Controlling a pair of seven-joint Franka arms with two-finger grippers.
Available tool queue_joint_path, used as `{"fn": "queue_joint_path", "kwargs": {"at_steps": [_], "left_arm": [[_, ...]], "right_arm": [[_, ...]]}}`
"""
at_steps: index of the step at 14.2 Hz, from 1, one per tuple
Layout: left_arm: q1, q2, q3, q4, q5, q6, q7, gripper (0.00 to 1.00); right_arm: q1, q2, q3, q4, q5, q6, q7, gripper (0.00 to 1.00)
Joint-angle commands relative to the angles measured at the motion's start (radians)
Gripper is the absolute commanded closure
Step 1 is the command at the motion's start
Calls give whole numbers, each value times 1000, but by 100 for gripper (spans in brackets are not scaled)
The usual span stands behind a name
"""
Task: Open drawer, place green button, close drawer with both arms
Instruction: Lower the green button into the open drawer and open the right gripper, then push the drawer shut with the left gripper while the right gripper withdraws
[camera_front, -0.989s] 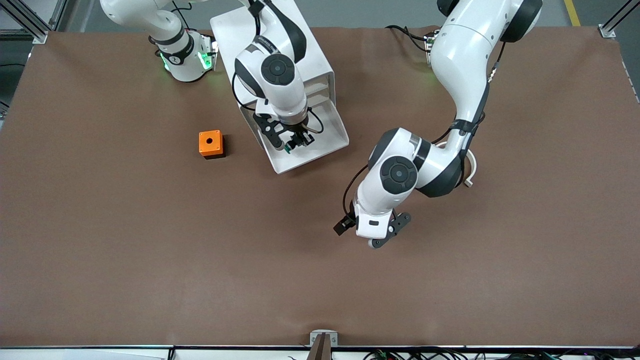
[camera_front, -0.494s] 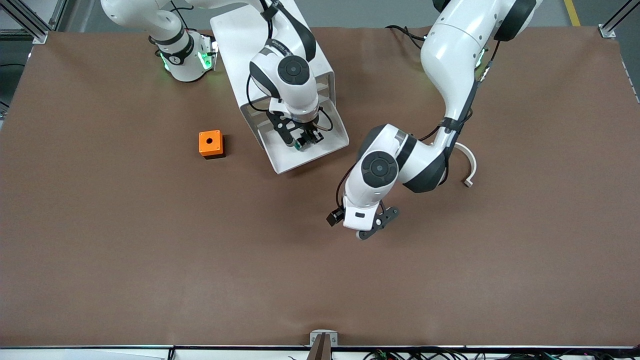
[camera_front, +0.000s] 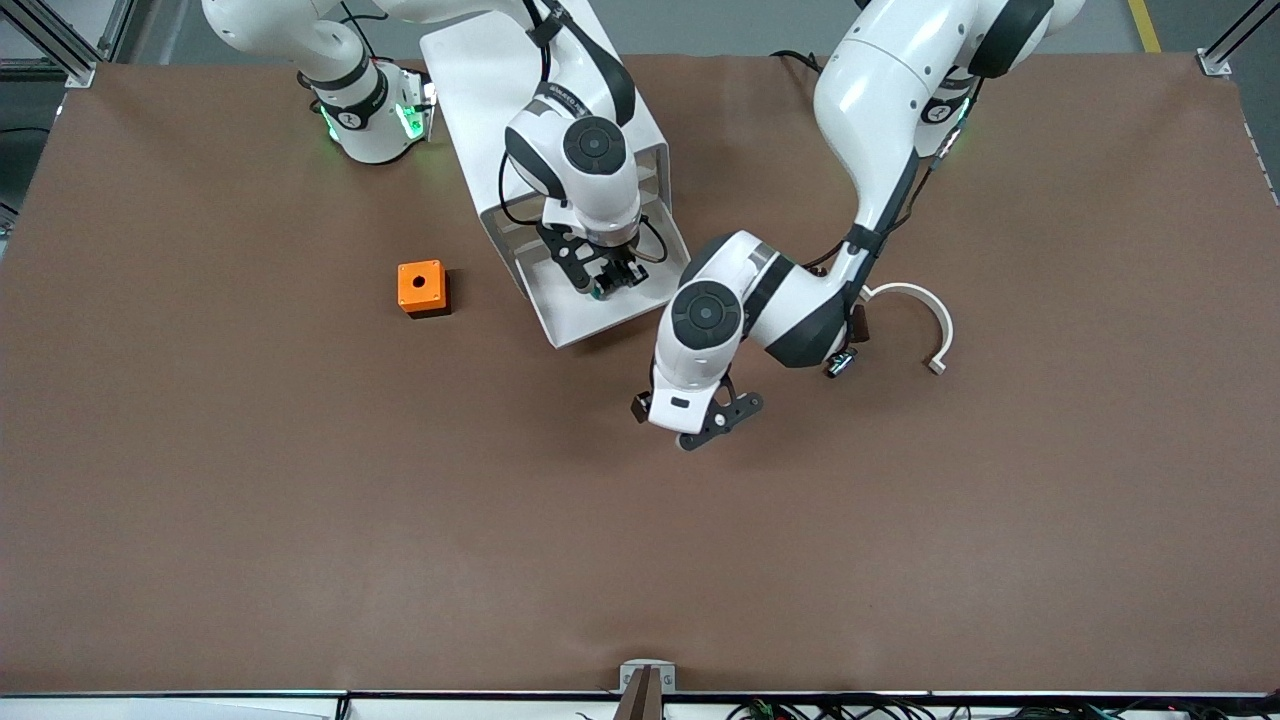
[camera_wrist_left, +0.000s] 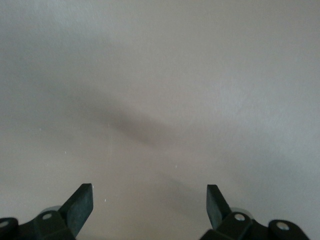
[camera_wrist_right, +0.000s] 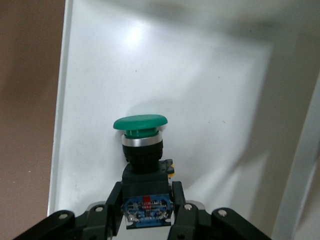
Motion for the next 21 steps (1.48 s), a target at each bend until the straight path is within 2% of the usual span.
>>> {"fn": "queue_joint_path", "kwargs": {"at_steps": [1,4,10,13,17,21], "left_arm": [[-8,-18,-1,-25,37,-27,-4,0],[-6,-18,-18,-28,81,-27,25,0],[-6,-18,-21,-29,83,-27,55,0],[-3,-15,-53,-35,74,-27,59,0],[-8,-9,-59,-61,68,-27,62,0],[-9,-8,-118,-78,68,-27,63,0]], "right_arm": [[16,-13,-11,-10,-42,-6,22,0],[-10,-23,-15,25,-113,-46,-44,0],[-197,-70,-11,217,-96,-349,-393,0],[-317,-148,-14,234,-76,-470,-623,0],[-514,-239,-15,234,-76,-621,-1003,0],[-723,-288,-17,244,-78,-705,-1397,0]]}}
